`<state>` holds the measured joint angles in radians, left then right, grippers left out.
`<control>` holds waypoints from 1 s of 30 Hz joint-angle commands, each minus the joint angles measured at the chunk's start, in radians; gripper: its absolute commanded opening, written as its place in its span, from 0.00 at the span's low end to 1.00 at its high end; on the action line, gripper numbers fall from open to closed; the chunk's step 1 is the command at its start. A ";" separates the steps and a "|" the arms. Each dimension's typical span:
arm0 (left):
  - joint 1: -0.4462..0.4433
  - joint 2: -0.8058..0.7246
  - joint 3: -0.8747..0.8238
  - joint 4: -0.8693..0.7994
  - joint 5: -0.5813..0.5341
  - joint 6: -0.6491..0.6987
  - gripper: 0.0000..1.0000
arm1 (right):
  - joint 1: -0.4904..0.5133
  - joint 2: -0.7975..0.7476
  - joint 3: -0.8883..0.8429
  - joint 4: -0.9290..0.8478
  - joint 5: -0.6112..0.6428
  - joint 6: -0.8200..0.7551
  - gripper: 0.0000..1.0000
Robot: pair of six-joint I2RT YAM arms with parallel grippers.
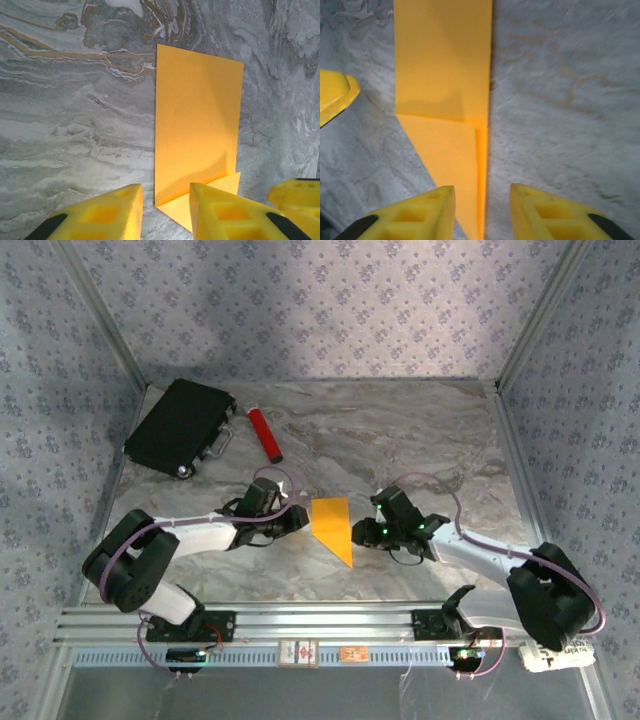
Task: Fold a paper plane with a square sheet of paper (pick it up from the middle)
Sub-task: Third fold the triangle at the center of the table, then fourth fold the wing at the center of the table.
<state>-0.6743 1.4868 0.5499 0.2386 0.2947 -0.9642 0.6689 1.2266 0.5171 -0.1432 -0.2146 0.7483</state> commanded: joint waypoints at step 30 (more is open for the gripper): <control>0.033 0.001 -0.034 0.057 0.052 0.015 0.35 | -0.009 0.164 0.081 0.072 -0.002 0.017 0.48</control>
<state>-0.6468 1.4868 0.5159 0.2855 0.3290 -0.9436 0.6567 1.3685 0.5690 -0.1001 -0.1768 0.7700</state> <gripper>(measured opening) 0.345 0.477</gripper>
